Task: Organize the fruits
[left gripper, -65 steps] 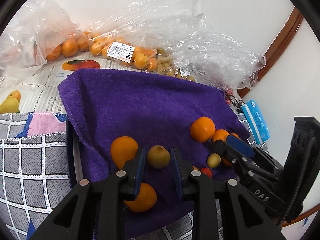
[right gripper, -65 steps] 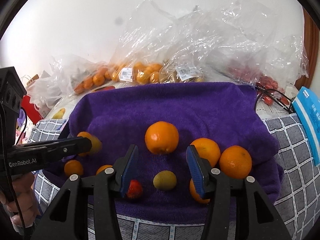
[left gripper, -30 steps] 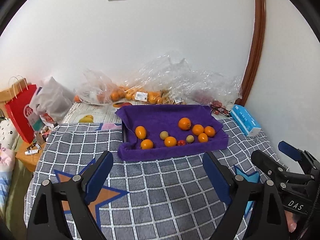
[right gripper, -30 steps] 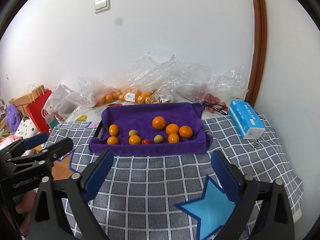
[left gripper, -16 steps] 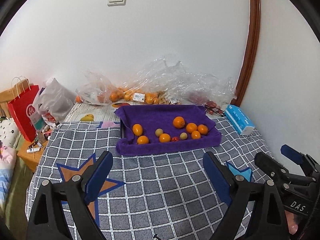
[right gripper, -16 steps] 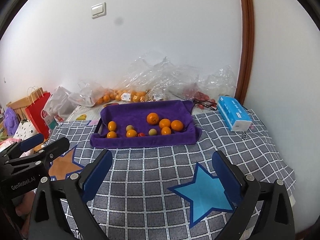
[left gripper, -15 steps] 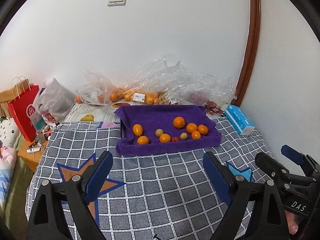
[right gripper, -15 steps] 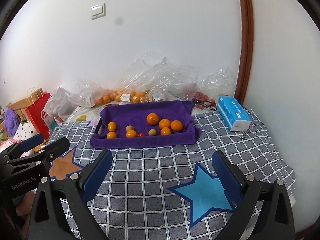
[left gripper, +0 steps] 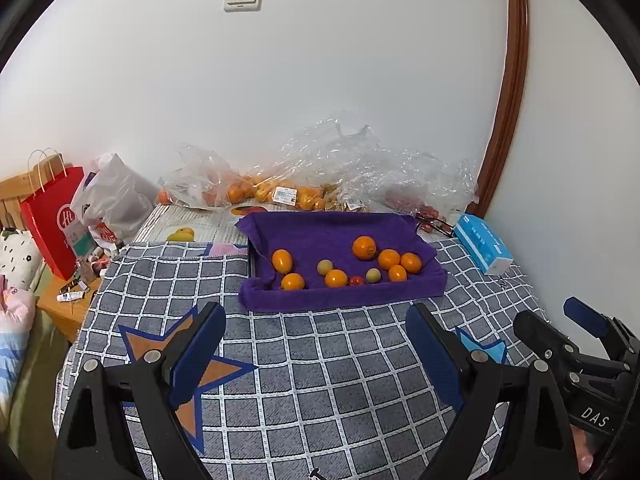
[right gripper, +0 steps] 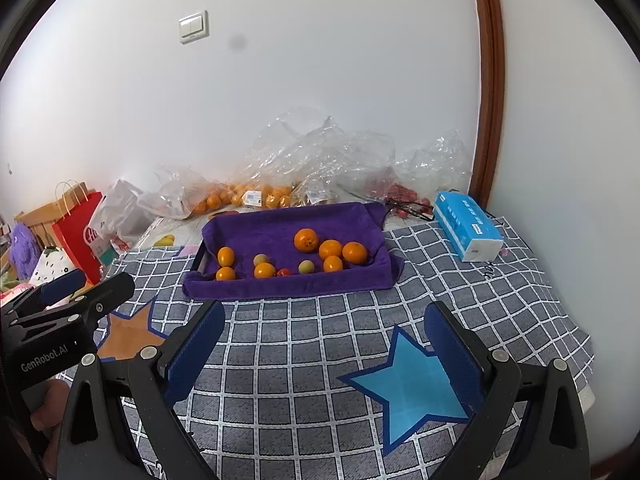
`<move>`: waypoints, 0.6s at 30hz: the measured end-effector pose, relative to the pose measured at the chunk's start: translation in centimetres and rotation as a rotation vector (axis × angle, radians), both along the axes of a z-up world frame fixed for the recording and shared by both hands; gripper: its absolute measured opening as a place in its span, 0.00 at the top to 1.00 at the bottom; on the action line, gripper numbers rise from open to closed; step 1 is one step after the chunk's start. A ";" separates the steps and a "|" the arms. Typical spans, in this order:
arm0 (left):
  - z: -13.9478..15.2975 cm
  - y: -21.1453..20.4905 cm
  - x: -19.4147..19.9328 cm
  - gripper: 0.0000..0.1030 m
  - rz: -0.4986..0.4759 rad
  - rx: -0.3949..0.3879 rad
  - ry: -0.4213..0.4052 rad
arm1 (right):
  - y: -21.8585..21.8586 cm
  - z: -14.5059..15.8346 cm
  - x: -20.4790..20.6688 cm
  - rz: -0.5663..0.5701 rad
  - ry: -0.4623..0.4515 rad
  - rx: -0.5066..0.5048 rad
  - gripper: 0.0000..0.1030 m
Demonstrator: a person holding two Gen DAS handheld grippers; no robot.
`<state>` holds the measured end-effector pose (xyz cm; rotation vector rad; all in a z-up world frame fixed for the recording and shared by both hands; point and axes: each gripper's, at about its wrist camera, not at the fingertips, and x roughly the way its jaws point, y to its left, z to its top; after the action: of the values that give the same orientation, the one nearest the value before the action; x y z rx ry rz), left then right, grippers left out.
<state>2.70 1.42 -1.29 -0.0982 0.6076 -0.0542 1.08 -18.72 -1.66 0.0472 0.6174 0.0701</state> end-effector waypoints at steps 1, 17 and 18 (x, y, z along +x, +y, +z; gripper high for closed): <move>0.0 0.0 0.0 0.11 0.000 0.000 0.000 | 0.0 0.0 0.0 0.001 -0.001 -0.001 0.04; 0.4 0.0 -0.1 0.11 0.015 0.016 -0.013 | 0.4 0.2 -0.1 0.001 -0.001 0.000 0.04; 0.4 0.0 -0.1 0.11 0.016 0.015 -0.013 | 0.4 0.2 -0.1 0.000 0.001 -0.001 0.04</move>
<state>2.64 1.44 -0.88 -0.0880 0.5939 -0.0348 1.00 -18.34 -1.50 0.0458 0.6181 0.0696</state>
